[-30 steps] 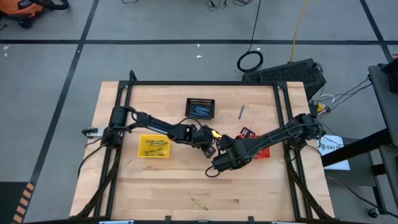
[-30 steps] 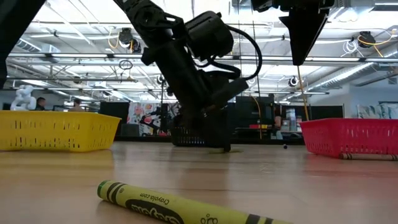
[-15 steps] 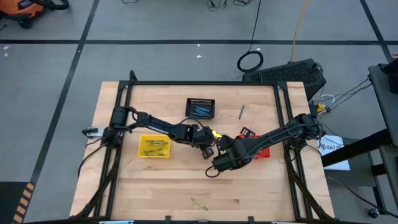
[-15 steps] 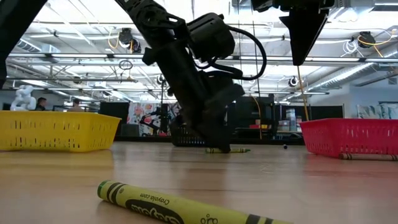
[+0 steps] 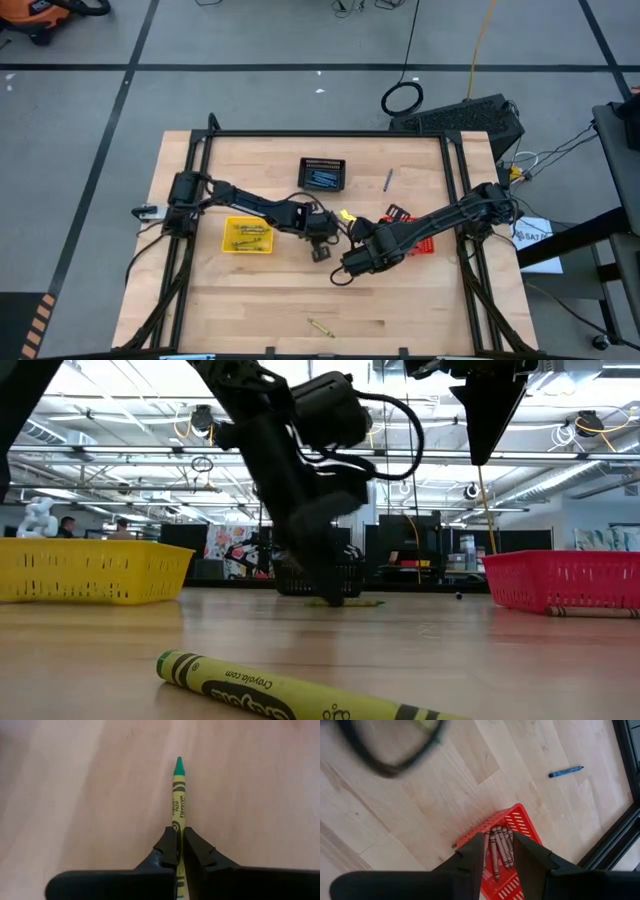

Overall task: Sort crayons
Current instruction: Put the green crayon into the yellow bin

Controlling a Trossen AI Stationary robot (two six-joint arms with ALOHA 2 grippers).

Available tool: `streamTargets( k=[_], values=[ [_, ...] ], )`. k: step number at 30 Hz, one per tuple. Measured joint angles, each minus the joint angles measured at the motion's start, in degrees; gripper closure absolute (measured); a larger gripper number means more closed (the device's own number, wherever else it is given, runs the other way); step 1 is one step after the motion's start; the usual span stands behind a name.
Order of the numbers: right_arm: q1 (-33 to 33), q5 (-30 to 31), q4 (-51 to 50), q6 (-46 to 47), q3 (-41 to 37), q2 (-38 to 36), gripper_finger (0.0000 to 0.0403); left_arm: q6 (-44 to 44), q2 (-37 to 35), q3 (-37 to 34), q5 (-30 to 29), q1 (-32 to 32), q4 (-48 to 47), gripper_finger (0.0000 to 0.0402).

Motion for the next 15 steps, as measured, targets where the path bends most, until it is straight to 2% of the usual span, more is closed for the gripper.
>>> streamTargets(
  k=[4, 10, 15],
  values=[
    [0.0, 0.03, 0.0, 0.0, 0.0, 0.0, 0.0312, 2.3, -4.07, -0.31, 1.02, -1.2, -6.32, 0.0399],
    [0.02, 2.06, 0.02, 0.0, 0.0, 0.0, 0.0312, 4.94, -8.46, -0.09, -4.03, -3.84, -9.56, 0.04],
    [0.02, 3.26, 0.0, -0.2, 0.0, 0.0, 0.0312, 5.92, -9.48, 0.03, -4.72, -6.72, -11.59, 0.04]
  ],
)
